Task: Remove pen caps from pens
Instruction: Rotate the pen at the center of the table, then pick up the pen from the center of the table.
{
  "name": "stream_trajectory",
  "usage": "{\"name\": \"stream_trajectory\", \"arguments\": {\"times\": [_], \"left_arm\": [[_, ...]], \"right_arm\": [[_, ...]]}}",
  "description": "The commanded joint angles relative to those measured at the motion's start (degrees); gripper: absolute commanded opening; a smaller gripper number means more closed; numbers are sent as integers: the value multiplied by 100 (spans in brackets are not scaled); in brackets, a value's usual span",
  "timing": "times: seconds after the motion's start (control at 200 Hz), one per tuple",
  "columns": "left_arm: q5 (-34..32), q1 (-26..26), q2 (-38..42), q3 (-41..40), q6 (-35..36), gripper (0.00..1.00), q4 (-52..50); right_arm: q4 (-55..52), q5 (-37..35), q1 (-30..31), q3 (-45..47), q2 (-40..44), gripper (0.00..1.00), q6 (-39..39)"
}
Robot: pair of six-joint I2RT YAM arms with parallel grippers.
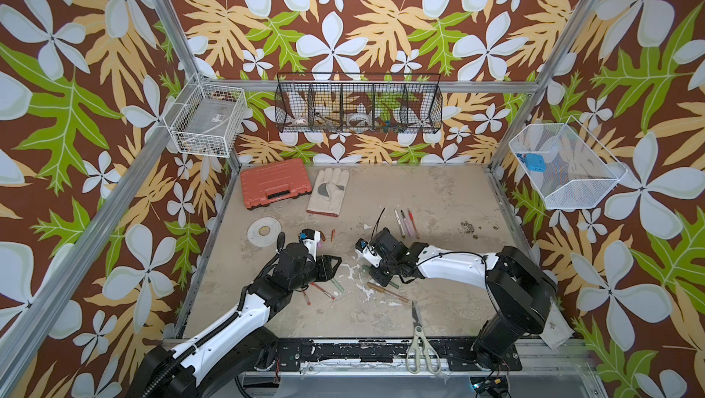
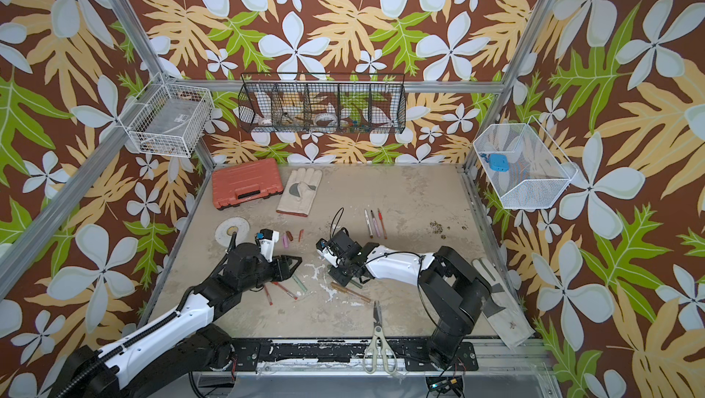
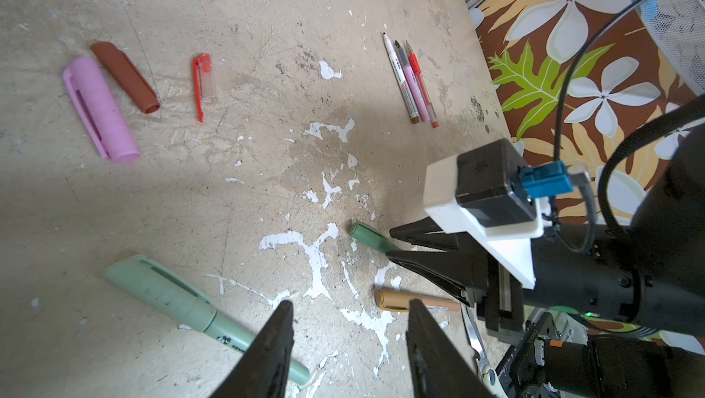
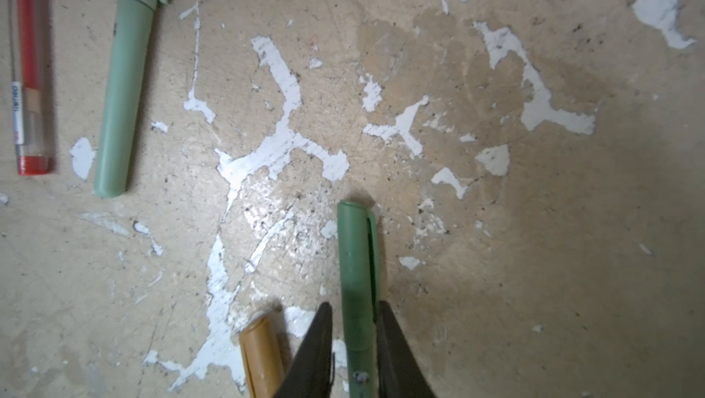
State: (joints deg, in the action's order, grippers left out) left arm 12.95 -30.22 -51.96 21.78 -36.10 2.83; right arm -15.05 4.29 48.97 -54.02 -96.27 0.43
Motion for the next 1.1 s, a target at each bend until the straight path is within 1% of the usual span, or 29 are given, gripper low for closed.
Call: {"name": "stream_trajectory", "arguments": {"times": [0.0, 0.135, 0.255, 0.465, 0.57, 0.706, 0.771, 0.871, 0.956, 1.031, 1.096], "left_arm": [[6, -10, -6, -7, 30, 50, 21], [8, -11, -15, 8, 37, 50, 28], [32, -11, -59, 4, 40, 50, 68], [66, -10, -94, -7, 24, 50, 138], [199, -10, -112, -7, 10, 50, 202], [460, -11, -207, 42, 19, 51, 225], [540, -24, -401, 129, 63, 51, 124], [372, -232, -792, 302, 151, 51, -20], [220, -407, -961, 368, 143, 51, 25], [187, -424, -1016, 396, 97, 50, 109], [21, -423, -953, 443, 37, 51, 147]], "right_arm": [[-103, 3, -7, 58, 170, 34, 102], [-249, -221, -18, 208, 412, 35, 92], [-329, -249, -25, 364, 464, 30, 133], [-265, -205, -21, 480, 336, 29, 134], [-261, -143, -26, 454, 229, 27, 108], [-305, -131, -20, 435, 126, 23, 61], [-306, -161, -20, 445, 132, 20, 56], [-329, -155, -28, 436, 159, 11, 54], [-364, -170, -26, 427, 193, 8, 37], [-368, -273, -22, 410, 255, 6, 23], [-393, -336, -68, 360, 330, 5, 1]]}}
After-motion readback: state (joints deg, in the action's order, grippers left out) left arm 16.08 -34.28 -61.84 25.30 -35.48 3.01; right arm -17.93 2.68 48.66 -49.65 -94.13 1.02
